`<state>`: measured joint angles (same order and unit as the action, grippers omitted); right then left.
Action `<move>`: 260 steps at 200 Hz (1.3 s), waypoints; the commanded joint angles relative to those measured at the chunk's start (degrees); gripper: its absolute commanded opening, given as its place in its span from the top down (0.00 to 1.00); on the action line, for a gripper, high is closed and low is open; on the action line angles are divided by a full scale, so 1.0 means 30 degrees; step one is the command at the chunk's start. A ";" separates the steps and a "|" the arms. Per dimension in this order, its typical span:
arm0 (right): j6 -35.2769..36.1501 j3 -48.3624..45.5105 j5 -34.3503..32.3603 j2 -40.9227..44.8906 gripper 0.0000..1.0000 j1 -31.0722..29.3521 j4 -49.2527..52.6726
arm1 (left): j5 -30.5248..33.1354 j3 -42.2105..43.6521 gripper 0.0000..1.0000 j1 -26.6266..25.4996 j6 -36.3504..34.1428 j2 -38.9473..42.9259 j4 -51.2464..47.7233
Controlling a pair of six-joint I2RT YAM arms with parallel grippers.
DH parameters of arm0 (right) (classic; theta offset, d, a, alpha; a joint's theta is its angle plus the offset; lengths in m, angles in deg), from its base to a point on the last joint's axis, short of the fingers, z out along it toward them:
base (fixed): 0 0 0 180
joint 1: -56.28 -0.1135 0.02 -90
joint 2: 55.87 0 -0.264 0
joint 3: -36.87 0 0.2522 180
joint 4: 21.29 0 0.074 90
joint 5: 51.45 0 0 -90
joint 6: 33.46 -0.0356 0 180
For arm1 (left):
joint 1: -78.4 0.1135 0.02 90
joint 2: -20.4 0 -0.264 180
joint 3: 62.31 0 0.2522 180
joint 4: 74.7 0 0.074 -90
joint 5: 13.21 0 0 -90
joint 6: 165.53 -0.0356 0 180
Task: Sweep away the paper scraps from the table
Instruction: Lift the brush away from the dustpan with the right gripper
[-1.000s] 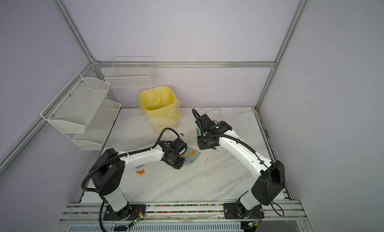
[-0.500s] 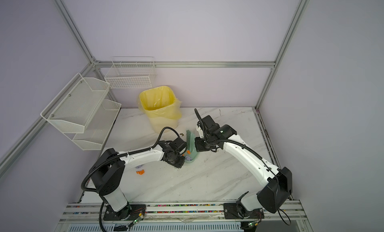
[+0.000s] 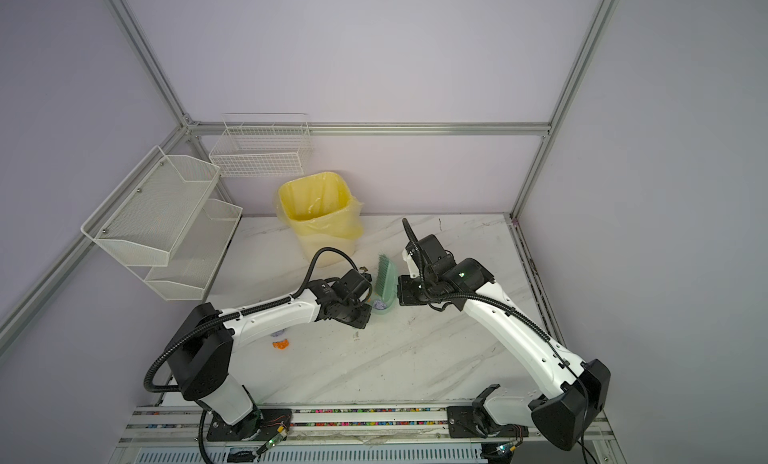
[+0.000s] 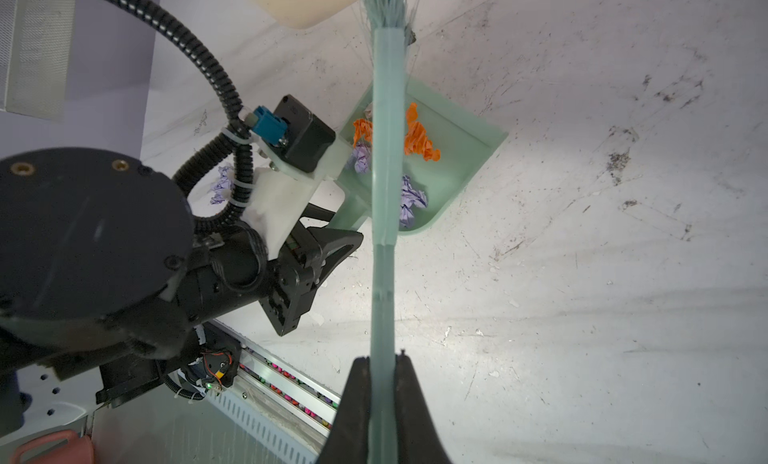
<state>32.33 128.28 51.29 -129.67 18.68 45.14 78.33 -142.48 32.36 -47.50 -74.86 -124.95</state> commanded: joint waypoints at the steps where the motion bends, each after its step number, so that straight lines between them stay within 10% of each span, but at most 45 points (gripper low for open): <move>1: -0.0485 0.1141 -0.0348 0.0543 1.00 0.0025 -0.0418 | 0.0668 0.0314 0.89 0.0117 0.0366 0.0683 0.1176; 160: -0.0554 0.3850 -0.3130 -0.1533 1.00 0.2528 -0.4201 | 0.2203 0.0384 0.90 0.0124 0.0446 0.1428 0.2180; 260: 0.0426 -0.0915 -0.3417 -0.0504 1.00 0.5430 -0.4190 | -0.0432 -0.2516 0.89 0.0114 0.0580 0.1711 0.0800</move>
<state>32.44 126.53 41.73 -133.21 34.81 33.68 80.73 -142.96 32.54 -46.58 -71.41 -122.81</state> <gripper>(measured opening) 0.112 0.248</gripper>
